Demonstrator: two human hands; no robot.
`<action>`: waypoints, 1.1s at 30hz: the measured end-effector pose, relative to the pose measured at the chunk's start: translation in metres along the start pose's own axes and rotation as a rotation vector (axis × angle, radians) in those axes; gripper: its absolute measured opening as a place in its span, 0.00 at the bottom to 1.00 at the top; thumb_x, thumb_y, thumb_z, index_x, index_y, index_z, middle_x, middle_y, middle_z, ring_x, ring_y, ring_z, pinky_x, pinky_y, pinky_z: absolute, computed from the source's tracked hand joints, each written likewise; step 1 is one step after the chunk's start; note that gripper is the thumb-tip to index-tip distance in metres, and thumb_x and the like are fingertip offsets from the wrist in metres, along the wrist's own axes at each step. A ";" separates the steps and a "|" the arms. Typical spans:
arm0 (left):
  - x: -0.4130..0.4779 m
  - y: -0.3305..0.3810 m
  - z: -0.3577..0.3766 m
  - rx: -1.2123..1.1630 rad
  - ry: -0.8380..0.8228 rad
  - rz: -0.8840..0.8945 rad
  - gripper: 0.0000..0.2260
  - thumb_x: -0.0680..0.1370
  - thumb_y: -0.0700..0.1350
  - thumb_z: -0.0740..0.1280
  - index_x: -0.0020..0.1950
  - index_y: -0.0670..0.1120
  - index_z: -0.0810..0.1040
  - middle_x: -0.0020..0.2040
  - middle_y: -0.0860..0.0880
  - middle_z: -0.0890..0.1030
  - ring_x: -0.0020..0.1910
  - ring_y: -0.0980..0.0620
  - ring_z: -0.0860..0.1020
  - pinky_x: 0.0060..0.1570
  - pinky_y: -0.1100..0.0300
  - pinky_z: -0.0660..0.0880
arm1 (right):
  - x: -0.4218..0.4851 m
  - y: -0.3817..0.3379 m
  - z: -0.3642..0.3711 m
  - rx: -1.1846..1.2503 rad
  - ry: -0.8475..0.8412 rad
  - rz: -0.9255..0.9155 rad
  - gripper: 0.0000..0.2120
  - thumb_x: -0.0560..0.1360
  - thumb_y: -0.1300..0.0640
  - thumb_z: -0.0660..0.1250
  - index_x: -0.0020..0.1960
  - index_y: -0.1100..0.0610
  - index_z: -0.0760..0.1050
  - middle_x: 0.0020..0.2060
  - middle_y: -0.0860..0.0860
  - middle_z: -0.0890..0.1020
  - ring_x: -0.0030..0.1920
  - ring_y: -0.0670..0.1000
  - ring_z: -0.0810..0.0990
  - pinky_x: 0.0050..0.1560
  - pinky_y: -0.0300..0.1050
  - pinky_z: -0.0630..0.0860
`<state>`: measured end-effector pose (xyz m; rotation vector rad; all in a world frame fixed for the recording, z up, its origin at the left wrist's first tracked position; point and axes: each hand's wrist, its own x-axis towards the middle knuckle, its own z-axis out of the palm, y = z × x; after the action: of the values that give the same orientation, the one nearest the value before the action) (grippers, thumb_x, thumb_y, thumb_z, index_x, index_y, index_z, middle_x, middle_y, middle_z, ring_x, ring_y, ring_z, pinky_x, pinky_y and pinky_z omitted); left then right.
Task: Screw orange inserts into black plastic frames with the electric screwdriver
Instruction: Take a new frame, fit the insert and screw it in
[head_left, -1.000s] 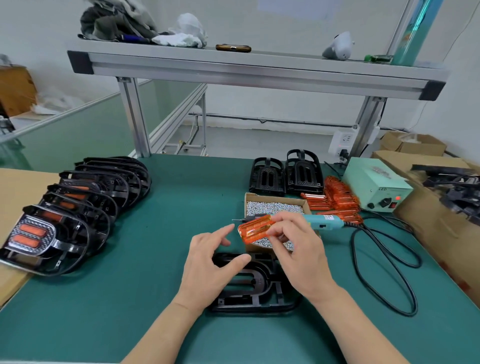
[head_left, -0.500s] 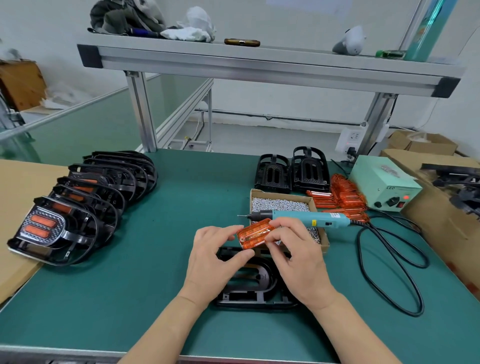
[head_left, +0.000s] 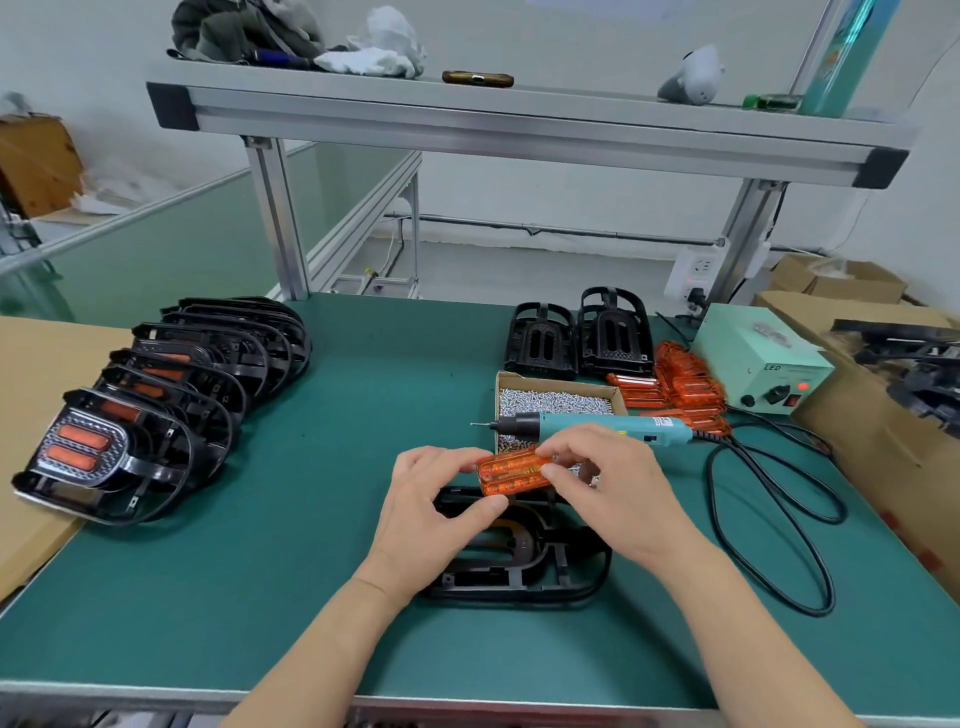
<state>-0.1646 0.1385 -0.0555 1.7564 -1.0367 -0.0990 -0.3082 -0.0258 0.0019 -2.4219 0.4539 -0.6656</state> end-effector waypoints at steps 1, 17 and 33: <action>0.000 0.000 0.000 -0.008 -0.011 -0.006 0.19 0.69 0.62 0.68 0.59 0.63 0.79 0.53 0.63 0.80 0.65 0.56 0.68 0.60 0.73 0.62 | 0.001 -0.002 0.000 0.017 -0.018 0.048 0.06 0.76 0.60 0.73 0.50 0.50 0.84 0.45 0.41 0.83 0.47 0.42 0.81 0.48 0.36 0.75; 0.007 -0.009 -0.010 -0.472 0.195 -0.315 0.11 0.74 0.41 0.62 0.46 0.46 0.84 0.49 0.50 0.85 0.54 0.56 0.80 0.56 0.65 0.72 | -0.023 -0.027 0.031 -0.032 -0.122 0.177 0.02 0.74 0.52 0.75 0.43 0.47 0.83 0.37 0.41 0.80 0.39 0.41 0.76 0.39 0.33 0.68; 0.005 -0.004 -0.002 0.133 -0.209 -0.113 0.20 0.65 0.47 0.63 0.56 0.54 0.79 0.57 0.59 0.75 0.62 0.58 0.68 0.62 0.65 0.65 | -0.021 -0.029 0.039 -0.293 -0.246 0.141 0.02 0.75 0.52 0.72 0.46 0.50 0.82 0.45 0.44 0.69 0.51 0.48 0.71 0.52 0.48 0.72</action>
<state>-0.1583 0.1368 -0.0558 1.9569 -1.1137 -0.2963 -0.2988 0.0231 -0.0154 -2.6697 0.6486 -0.2481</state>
